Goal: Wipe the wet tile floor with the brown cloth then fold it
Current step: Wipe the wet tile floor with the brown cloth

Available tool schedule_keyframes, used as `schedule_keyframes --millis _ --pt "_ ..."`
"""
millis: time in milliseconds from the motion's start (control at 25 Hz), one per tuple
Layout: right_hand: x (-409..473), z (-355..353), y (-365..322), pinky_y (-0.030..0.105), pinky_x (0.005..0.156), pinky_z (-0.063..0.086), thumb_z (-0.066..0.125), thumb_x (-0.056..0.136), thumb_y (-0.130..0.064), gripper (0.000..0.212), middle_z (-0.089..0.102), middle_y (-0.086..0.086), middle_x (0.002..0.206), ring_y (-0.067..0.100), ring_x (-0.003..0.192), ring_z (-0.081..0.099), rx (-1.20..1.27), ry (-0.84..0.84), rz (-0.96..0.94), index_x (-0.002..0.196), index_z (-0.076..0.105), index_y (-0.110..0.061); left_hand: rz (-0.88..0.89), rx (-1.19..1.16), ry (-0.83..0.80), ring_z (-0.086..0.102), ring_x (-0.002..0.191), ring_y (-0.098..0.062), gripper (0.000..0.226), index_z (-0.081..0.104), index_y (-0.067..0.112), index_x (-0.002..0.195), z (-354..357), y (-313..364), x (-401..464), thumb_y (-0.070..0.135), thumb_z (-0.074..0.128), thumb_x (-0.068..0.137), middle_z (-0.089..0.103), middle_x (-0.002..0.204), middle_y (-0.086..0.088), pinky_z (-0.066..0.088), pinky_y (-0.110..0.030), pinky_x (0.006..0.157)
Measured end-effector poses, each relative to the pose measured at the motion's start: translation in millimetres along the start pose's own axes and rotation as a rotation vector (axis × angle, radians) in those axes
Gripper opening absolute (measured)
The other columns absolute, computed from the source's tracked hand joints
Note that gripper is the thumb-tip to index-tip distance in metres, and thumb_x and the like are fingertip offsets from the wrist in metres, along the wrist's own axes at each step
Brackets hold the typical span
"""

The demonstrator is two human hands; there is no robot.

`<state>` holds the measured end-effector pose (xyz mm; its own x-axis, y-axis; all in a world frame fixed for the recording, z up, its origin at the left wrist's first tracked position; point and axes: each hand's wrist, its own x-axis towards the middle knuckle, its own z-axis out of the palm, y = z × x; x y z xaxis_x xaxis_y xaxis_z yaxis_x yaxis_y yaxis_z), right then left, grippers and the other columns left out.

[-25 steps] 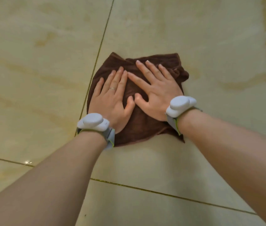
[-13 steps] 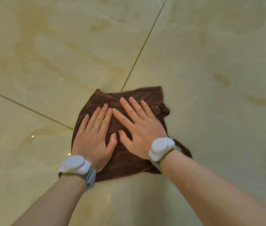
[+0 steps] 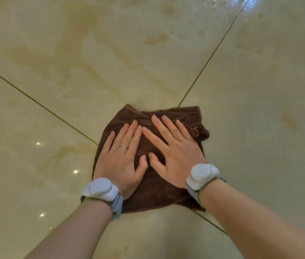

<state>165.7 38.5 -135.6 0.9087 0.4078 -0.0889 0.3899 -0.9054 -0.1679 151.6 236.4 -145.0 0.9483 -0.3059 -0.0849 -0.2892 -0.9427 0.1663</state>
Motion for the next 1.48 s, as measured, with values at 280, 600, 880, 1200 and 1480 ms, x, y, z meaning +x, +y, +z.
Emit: schedule_keyframes --millis 280,600,880,1200,1480 --pt "98.5 -7.1 40.8 0.047 0.129 0.013 0.035 0.099 -0.054 0.067 0.016 0.000 0.173 0.023 0.160 0.013 -0.078 0.049 -0.019 0.163 0.024 -0.036 -0.060 -0.031 0.097 0.009 0.156 -0.012 0.071 0.016 0.019 0.163 -2.0 -25.7 91.9 0.048 0.028 0.099 0.012 0.170 0.005 0.009 -0.040 0.127" --pt "100.5 -8.1 28.2 0.048 0.129 0.012 0.033 0.101 -0.052 0.067 0.014 0.003 0.173 0.025 0.160 0.012 -0.090 0.049 -0.049 0.164 0.022 -0.032 -0.077 -0.056 0.085 0.008 0.156 -0.011 0.069 0.016 0.020 0.163 -7.6 -33.9 84.4 0.048 0.027 0.100 0.011 0.170 0.006 0.010 -0.041 0.128" --pt "12.4 5.6 -87.7 0.051 0.128 0.013 0.039 0.101 -0.050 0.069 0.011 0.006 0.173 0.027 0.160 0.009 0.001 -0.079 -0.197 0.164 0.023 -0.027 -0.202 -0.020 -0.003 0.007 0.157 -0.012 0.072 0.015 0.020 0.163 -8.8 -53.3 -79.9 0.046 0.035 0.098 0.009 0.170 0.006 0.019 -0.045 0.126" --pt "9.2 14.5 -130.0 0.049 0.129 0.015 0.041 0.101 -0.052 0.069 0.009 0.001 0.174 0.023 0.160 0.006 0.015 -0.125 -0.285 0.164 0.021 -0.032 -0.270 -0.039 -0.020 0.009 0.157 -0.012 0.075 0.017 0.020 0.162 -10.3 -76.3 -126.8 0.048 0.038 0.096 0.011 0.170 0.005 0.017 -0.044 0.125" --pt "105.0 11.0 -135.3 0.048 0.129 0.011 0.038 0.101 -0.052 0.069 0.011 0.003 0.174 0.025 0.160 0.009 -0.018 -0.080 -0.230 0.164 0.022 -0.030 -0.269 -0.045 0.011 0.007 0.156 -0.010 0.072 0.015 0.022 0.163 -24.6 -143.5 -49.8 0.047 0.033 0.098 0.010 0.170 0.007 0.013 -0.042 0.127"
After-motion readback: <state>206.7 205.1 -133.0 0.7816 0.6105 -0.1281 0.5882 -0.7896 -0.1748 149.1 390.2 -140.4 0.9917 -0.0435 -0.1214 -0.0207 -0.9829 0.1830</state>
